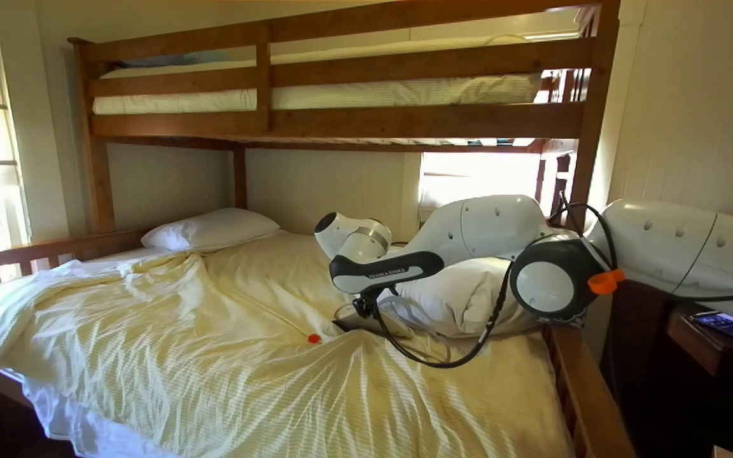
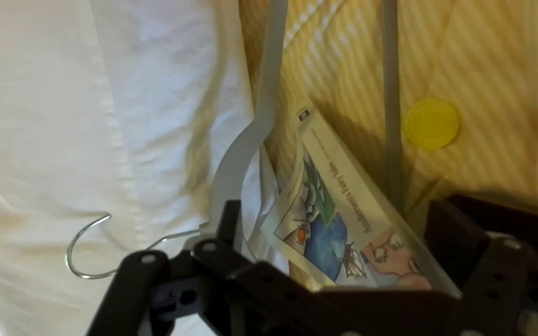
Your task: Put the book on the pillow
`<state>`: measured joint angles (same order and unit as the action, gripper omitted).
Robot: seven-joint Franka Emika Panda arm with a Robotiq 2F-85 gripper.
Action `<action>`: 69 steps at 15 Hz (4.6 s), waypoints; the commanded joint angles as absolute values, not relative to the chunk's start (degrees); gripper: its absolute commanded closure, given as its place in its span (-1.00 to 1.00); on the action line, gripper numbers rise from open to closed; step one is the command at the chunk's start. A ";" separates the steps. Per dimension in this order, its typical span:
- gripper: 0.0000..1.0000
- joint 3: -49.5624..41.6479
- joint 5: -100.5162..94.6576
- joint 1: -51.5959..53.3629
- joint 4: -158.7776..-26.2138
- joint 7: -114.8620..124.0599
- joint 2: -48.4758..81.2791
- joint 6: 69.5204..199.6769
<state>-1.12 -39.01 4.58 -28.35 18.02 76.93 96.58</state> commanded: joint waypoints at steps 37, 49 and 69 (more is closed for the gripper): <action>0.12 -7.87 -25.18 7.45 -25.49 4.37 81.54 107.30; 0.87 -11.77 -21.40 8.26 -25.12 8.83 77.94 113.53; 0.88 -35.48 -40.10 10.19 -25.38 23.00 71.92 113.20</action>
